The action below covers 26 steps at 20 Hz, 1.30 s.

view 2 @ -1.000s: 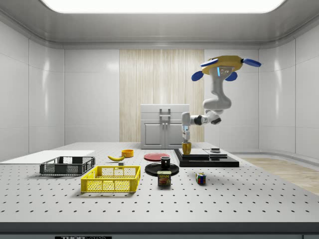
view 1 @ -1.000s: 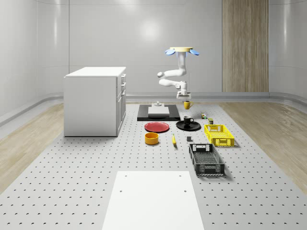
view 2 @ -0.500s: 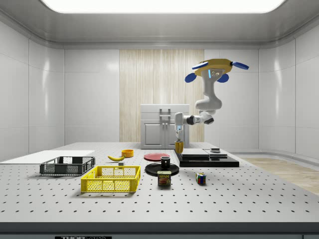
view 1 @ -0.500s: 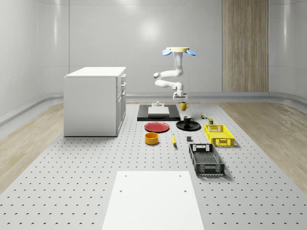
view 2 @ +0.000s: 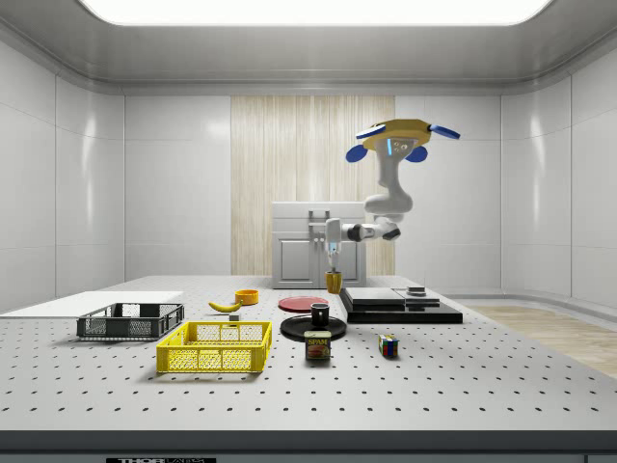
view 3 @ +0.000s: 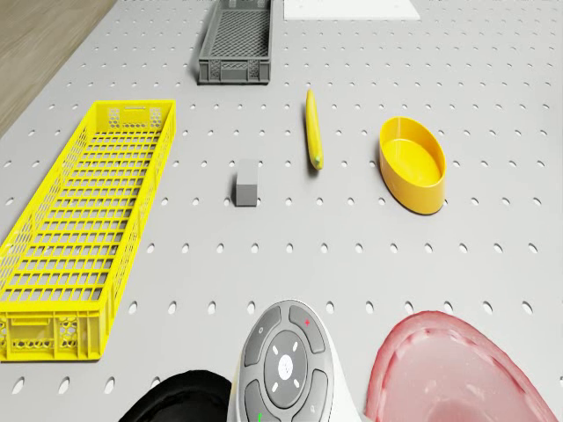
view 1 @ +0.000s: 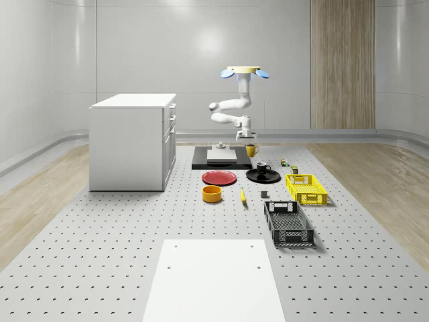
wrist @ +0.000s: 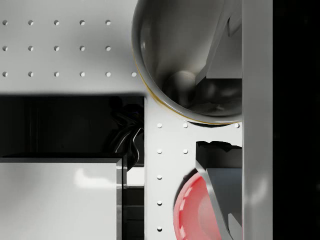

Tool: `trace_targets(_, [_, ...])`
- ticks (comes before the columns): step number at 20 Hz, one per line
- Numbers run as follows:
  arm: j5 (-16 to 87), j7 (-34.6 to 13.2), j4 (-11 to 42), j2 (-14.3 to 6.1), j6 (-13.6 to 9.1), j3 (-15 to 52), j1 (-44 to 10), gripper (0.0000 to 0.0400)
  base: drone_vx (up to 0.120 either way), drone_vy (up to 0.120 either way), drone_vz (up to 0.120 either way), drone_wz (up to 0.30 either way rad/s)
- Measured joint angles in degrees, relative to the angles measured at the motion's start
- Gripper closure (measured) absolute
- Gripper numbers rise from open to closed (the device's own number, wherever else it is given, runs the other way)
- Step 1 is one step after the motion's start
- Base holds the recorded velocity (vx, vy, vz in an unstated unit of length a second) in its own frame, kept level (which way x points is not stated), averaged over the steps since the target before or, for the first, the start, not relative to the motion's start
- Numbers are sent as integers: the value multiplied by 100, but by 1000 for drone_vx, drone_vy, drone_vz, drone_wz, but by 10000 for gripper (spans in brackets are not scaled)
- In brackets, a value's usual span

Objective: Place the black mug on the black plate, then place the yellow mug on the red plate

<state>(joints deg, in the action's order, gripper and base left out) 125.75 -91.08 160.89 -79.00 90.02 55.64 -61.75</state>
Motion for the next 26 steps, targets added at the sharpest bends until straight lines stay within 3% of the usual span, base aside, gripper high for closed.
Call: trace_targets(26, [6,6,1,11,-10,-4,8,290,120,-120,0,0])
